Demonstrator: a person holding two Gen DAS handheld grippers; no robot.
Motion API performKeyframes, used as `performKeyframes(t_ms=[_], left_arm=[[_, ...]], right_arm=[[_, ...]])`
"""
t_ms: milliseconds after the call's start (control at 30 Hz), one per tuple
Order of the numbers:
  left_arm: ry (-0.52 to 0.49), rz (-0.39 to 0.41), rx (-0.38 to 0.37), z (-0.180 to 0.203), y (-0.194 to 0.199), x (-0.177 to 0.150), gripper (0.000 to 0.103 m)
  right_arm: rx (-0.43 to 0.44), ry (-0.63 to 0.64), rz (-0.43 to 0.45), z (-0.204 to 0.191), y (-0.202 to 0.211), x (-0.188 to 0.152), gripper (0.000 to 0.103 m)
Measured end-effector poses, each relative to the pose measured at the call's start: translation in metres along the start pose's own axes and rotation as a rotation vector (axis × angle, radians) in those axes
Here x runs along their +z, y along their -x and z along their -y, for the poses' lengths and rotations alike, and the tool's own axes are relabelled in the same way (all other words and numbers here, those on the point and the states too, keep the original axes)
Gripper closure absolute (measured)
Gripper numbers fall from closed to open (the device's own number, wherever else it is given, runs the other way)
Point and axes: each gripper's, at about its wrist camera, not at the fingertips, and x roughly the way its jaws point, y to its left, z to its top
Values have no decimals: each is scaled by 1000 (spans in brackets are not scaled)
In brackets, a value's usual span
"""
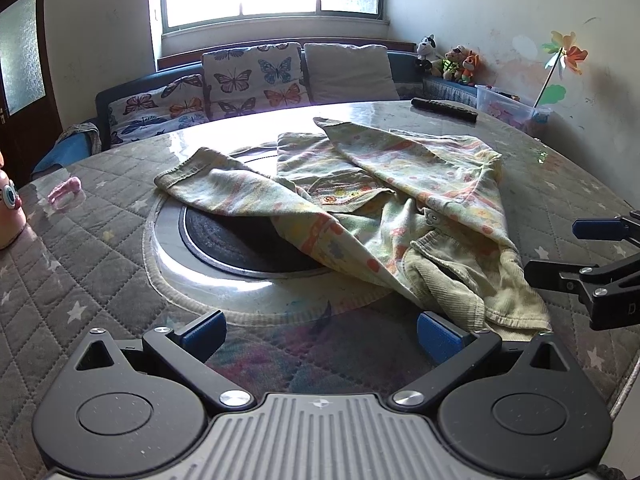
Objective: Fold clothes
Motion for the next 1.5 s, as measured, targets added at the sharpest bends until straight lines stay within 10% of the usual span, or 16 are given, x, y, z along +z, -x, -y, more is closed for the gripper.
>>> performKeyframes(t_ms=[1500], left_arm=[[71,-13,40,-44,-84,83,14]], right_arm=[[35,109,-56,5,-137,109,7]])
